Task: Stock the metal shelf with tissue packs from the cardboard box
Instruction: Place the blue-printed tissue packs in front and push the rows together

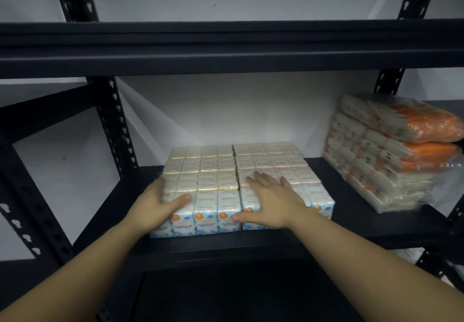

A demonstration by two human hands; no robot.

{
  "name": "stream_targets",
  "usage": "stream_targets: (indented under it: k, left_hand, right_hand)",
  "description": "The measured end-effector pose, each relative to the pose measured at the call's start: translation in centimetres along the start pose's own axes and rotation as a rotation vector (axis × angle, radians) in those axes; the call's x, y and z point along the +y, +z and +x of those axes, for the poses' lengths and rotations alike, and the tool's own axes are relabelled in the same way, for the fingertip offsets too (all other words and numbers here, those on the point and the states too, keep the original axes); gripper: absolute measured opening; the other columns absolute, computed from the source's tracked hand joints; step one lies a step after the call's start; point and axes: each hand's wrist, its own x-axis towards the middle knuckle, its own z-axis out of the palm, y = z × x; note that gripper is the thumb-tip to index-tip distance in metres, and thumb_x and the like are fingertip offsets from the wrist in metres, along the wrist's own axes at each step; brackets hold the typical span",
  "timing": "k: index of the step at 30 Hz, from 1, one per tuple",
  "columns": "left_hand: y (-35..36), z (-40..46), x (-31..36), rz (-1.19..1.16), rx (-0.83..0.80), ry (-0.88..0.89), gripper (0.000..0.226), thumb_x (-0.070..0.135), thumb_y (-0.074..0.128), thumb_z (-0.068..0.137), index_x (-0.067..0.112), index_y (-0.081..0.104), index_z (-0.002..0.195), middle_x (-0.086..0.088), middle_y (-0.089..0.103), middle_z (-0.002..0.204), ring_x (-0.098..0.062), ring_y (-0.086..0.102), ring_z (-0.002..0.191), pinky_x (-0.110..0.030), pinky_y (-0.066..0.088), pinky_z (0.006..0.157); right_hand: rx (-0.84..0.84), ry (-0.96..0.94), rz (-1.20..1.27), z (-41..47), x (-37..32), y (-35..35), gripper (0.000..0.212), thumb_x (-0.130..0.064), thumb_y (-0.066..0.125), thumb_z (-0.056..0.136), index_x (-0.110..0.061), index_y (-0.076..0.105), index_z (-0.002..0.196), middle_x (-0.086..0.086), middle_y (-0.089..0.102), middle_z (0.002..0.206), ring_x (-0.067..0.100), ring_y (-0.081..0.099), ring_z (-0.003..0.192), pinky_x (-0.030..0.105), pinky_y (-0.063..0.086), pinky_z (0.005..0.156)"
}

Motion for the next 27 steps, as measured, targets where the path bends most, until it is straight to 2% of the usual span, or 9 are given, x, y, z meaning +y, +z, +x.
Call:
stream_targets:
  k: [2,6,11,14,18,22,25,27]
  left_hand:
    - [0.5,0.2,0.1,-0.074,0.032,-0.029,0.074,0.066,0.079,0.074,0.038,0.053,0.137,0.015,0.069,0.122,-0.006,0.068,0.105,-0.034,0.055,0.090]
    - [1.5,0.6,0.1,-0.115,0.035,-0.072,0.076,0.062,0.081,0.076,0.037,0.051,0.141,0.010,0.069,0.124,-0.014,0.069,0.108,-0.037,0.055,0.092]
    - [3.3,1.0,0.8,-0.133,0.044,-0.098,0.076,0.065,0.078,0.079,0.034,0.051,0.142,0.008,0.067,0.128,-0.017,0.067,0.110,-0.041,0.054,0.096]
    - [4.6,1.0,2.1,-0.141,0.054,-0.107,0.069,0.060,0.078,0.081,0.029,0.052,0.137,0.007,0.066,0.125,-0.018,0.066,0.109,-0.037,0.052,0.090]
    - [6.2,1.1,3.6,-0.180,0.042,-0.101,0.067,0.058,0.081,0.079,0.030,0.053,0.132,0.011,0.067,0.120,-0.016,0.067,0.108,-0.037,0.054,0.092]
    - [6.9,1.0,4.6,-0.202,0.024,-0.085,0.054,0.052,0.080,0.084,0.034,0.047,0.123,0.020,0.060,0.108,-0.017,0.064,0.110,-0.035,0.052,0.092]
    - [6.2,0.7,5.0,-0.242,-0.008,-0.080,0.055,0.050,0.076,0.087,0.037,0.043,0.129,0.018,0.057,0.119,-0.014,0.061,0.116,-0.036,0.049,0.100]
    - [5.3,0.3,5.1,-0.266,0.008,-0.066,0.059,0.045,0.075,0.090,0.035,0.041,0.138,0.021,0.054,0.112,-0.006,0.061,0.102,-0.027,0.050,0.091]
  right_hand:
    - [0.002,-0.001,-0.021,0.0,0.3,0.2,0.131,-0.106,0.035,0.065,-0.028,0.009,0.167,-0.001,0.000,0.175,0.017,0.002,0.161,0.054,0.002,0.129]
    - [0.011,-0.013,-0.038,-0.4,1.2,0.2,0.125,-0.104,0.035,0.068,-0.030,0.011,0.166,-0.005,0.002,0.175,0.015,0.004,0.160,0.051,0.002,0.129]
    - [0.026,-0.005,-0.056,-1.0,3.1,0.0,0.123,-0.103,0.033,0.070,-0.030,0.011,0.166,-0.006,0.003,0.175,0.013,0.005,0.160,0.050,0.004,0.130]
    - [0.026,-0.003,-0.064,-1.4,4.6,-0.3,0.125,-0.105,0.030,0.067,-0.032,0.012,0.166,-0.007,0.004,0.174,0.012,0.006,0.160,0.049,0.005,0.130]
    - [0.026,0.011,-0.084,-2.1,6.6,-0.8,0.131,-0.109,0.023,0.061,-0.033,0.012,0.166,-0.008,0.006,0.174,0.011,0.008,0.159,0.048,0.007,0.130]
    - [0.014,0.021,-0.083,-2.4,7.5,-1.0,0.131,-0.109,0.026,0.060,-0.033,0.012,0.166,-0.008,0.005,0.174,0.010,0.007,0.159,0.047,0.006,0.130]
    - [-0.012,0.032,-0.048,-2.5,7.2,-1.5,0.132,-0.108,0.030,0.059,-0.033,0.015,0.166,-0.007,0.008,0.174,0.012,0.008,0.160,0.049,0.006,0.130]
    - [0.003,0.057,-0.019,-2.4,6.4,-2.2,0.133,-0.109,0.029,0.056,-0.032,0.024,0.164,-0.004,0.015,0.174,0.017,0.014,0.159,0.052,0.011,0.128]
